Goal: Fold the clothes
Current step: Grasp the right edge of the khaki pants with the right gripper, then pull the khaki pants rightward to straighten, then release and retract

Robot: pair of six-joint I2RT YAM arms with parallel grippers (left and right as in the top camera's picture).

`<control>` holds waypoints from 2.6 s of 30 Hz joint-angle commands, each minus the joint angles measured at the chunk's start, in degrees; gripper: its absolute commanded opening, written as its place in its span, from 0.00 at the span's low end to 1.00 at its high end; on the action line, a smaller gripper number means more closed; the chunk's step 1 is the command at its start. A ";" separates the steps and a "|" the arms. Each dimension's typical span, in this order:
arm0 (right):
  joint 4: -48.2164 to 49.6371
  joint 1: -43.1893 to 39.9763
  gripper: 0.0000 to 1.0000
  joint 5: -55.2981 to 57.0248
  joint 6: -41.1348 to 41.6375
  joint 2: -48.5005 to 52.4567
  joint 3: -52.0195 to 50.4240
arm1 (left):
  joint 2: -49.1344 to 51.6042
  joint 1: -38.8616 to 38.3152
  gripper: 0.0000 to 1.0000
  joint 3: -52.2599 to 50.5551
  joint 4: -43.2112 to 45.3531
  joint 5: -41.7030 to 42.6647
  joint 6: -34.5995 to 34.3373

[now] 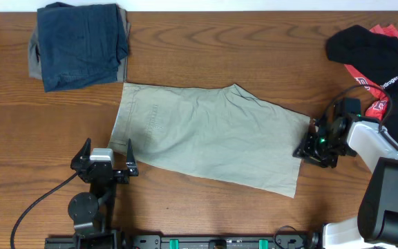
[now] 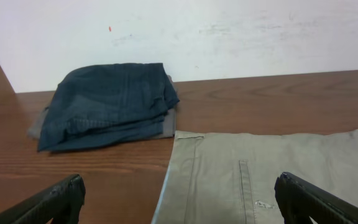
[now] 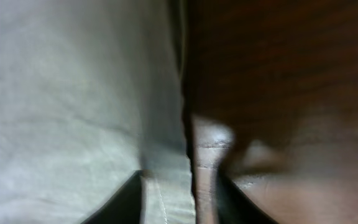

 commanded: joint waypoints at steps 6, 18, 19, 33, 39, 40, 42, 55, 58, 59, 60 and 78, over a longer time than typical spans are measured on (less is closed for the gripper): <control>1.64 0.66 0.01 0.83 1.73 1.03 -1.07 | -0.15 0.24 0.98 -1.09 -1.81 0.52 -0.24; 3.61 0.68 0.08 -0.22 3.17 1.03 -1.05 | -0.15 0.24 0.98 -1.09 -1.81 0.52 -0.24; 3.58 0.68 0.24 -0.22 3.17 1.03 -1.05 | -0.15 0.24 0.98 -1.09 -1.81 0.52 -0.24; 5.62 1.55 0.68 0.04 1.97 1.03 -1.46 | -0.15 0.24 0.98 -1.09 -1.81 0.52 -0.26; 8.28 4.15 0.64 0.00 2.14 1.03 -3.78 | -0.15 0.24 0.98 -1.09 -1.81 0.52 -0.26; 8.70 4.55 0.63 0.07 2.14 1.03 -4.20 | -0.15 0.24 0.98 -1.09 -1.79 0.52 -0.24; 8.92 5.31 0.63 1.79 3.28 1.07 -4.98 | -0.15 0.24 0.98 -1.09 -1.81 0.52 -0.24; 7.69 6.40 0.19 7.93 7.34 1.16 -5.97 | -0.15 0.24 0.98 -1.09 -1.81 0.52 -0.24; 7.74 6.40 0.01 7.93 8.57 1.14 -5.97 | -0.15 0.24 0.98 -1.09 -1.81 0.52 -0.24; 7.76 6.40 0.01 7.93 8.87 1.14 -5.97 | -0.15 0.24 0.98 -1.09 -1.81 0.52 -0.24; 7.76 6.40 0.01 7.98 9.03 1.16 -5.97 | -0.15 0.24 0.98 -1.09 -1.81 0.52 -0.26; -10.71 -1.44 0.01 27.45 9.35 1.14 15.82 | -0.15 0.24 0.98 -1.09 -1.81 0.52 -0.24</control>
